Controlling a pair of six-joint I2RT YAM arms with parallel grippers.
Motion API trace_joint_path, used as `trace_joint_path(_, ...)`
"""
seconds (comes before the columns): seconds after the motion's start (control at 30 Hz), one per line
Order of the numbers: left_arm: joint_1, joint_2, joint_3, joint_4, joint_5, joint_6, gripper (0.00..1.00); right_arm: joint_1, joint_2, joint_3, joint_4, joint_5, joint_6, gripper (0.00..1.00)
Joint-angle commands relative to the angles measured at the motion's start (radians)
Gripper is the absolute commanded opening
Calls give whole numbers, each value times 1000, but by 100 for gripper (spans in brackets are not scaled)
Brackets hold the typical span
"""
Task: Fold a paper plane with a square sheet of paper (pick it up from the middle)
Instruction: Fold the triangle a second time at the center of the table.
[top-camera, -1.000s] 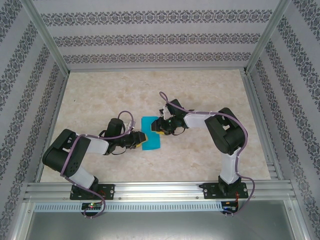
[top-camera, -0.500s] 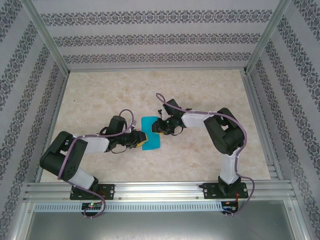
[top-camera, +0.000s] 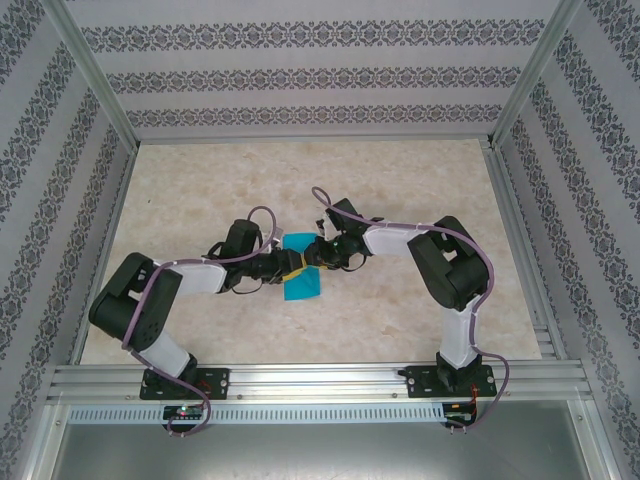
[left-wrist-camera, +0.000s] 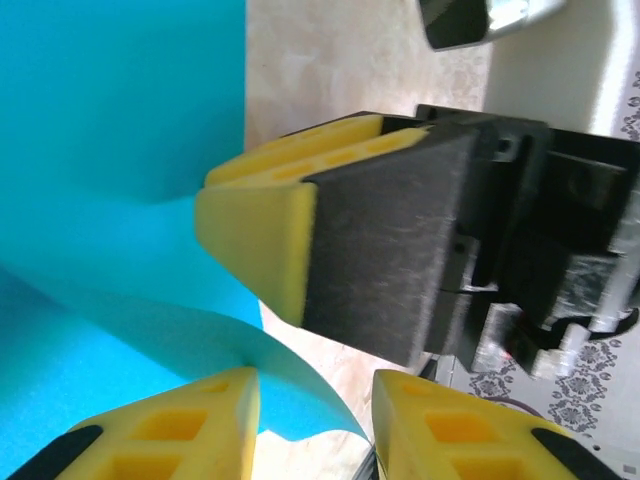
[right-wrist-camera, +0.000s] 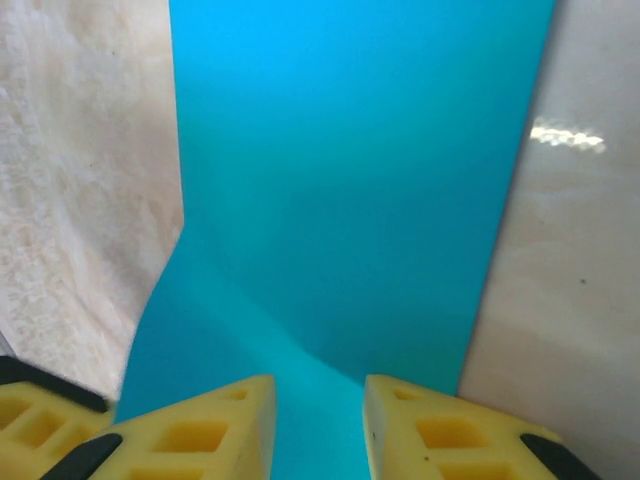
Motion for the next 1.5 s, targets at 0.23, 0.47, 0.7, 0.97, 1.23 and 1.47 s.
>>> trace_joint_path(0.23, -11, 44, 10, 70, -20, 8, 45, -40, -130, -109, 77, -80, 91, 37)
trace_joint_path(0.47, -11, 61, 16, 82, -13, 5, 47, -60, -217, -204, 115, -37, 85, 42)
trace_joint_path(0.7, -11, 59, 14, 66, -20, 10, 39, -39, -219, -207, 118, -71, 30, 45)
trace_joint_path(0.97, -11, 50, 11, 44, -29, 17, 36, -4, -151, -140, 105, -87, 23, 40)
trace_joint_path(1.23, -11, 43, 11, 40, -28, 17, 35, -1, -112, -124, 132, -101, 44, 28)
trace_joint_path(1.47, -11, 10, 38, -10, -29, 35, 35, -4, -101, -122, 97, -61, 34, 10)
